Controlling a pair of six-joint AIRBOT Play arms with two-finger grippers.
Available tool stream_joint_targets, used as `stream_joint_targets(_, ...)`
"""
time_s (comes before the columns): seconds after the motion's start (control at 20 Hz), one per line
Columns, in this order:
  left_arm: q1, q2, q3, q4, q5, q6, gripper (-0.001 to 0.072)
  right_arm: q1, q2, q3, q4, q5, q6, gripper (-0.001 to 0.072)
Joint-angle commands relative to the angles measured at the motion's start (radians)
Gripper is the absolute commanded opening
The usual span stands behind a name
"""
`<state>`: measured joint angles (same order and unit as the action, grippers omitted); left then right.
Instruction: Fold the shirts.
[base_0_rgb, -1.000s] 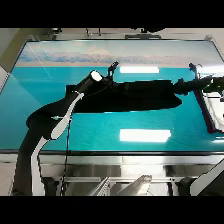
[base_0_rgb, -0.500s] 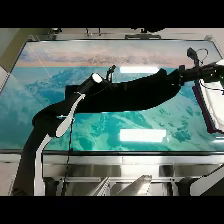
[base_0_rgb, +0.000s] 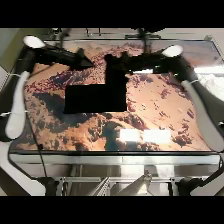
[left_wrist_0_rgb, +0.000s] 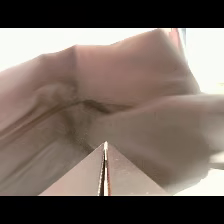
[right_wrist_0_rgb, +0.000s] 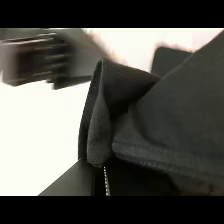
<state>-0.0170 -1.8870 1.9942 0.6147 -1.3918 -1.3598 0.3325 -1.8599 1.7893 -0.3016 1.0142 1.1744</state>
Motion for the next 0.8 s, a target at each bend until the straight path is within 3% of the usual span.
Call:
stream_joint_targets(0.0, 0.198, 0.154, -0.096, -0.009, -0.139, 0.043, 0.0016, 0.263, -0.116, 0.001, 0.000, -0.447, -0.023, 0.0016)
stream_joint_targets(0.1, 0.276, 0.210, -0.153, -0.009, -0.132, 0.077, 0.0017, 0.359, -0.217, 0.004, 0.007, -0.591, -0.024, 0.0017)
stream_joint_targets(0.15, 0.302, 0.228, -0.177, -0.009, -0.130, 0.095, 0.0017, 0.396, -0.262, 0.013, 0.022, -0.653, -0.031, 0.0074)
stream_joint_targets(0.25, 0.338, 0.255, -0.223, -0.010, -0.121, 0.123, 0.0017, 0.451, -0.314, 0.053, 0.132, -0.699, -0.122, 0.0680)
stream_joint_targets(0.3, 0.351, 0.264, -0.246, -0.011, -0.120, 0.134, 0.0017, 0.471, -0.317, 0.075, 0.181, -0.700, -0.216, 0.0699)
stream_joint_targets(0.4, 0.361, 0.266, -0.266, -0.014, -0.118, 0.147, 0.0017, 0.486, -0.296, 0.111, 0.193, -0.660, -0.361, 0.0698)
stream_joint_targets(0.45, 0.361, 0.266, -0.272, -0.014, -0.117, 0.148, 0.0017, 0.477, -0.271, 0.113, 0.188, -0.631, -0.375, 0.0690)
stream_joint_targets(0.5, 0.360, 0.265, -0.272, -0.013, -0.117, 0.149, 0.0017, 0.459, -0.245, 0.113, 0.168, -0.597, -0.375, 0.0625)
stream_joint_targets(0.6, 0.355, 0.266, -0.272, -0.014, -0.116, 0.154, 0.0017, 0.386, -0.183, 0.113, 0.066, -0.455, -0.374, 0.0035)
stream_joint_targets(0.65, 0.352, 0.266, -0.272, -0.014, -0.119, 0.167, 0.0017, 0.334, -0.151, 0.113, 0.003, -0.372, -0.342, 0.0017)
stream_joint_targets(0.75, 0.353, 0.266, -0.272, -0.014, -0.128, 0.167, 0.0016, 0.219, -0.093, 0.113, -0.188, -0.218, -0.104, 0.0016)
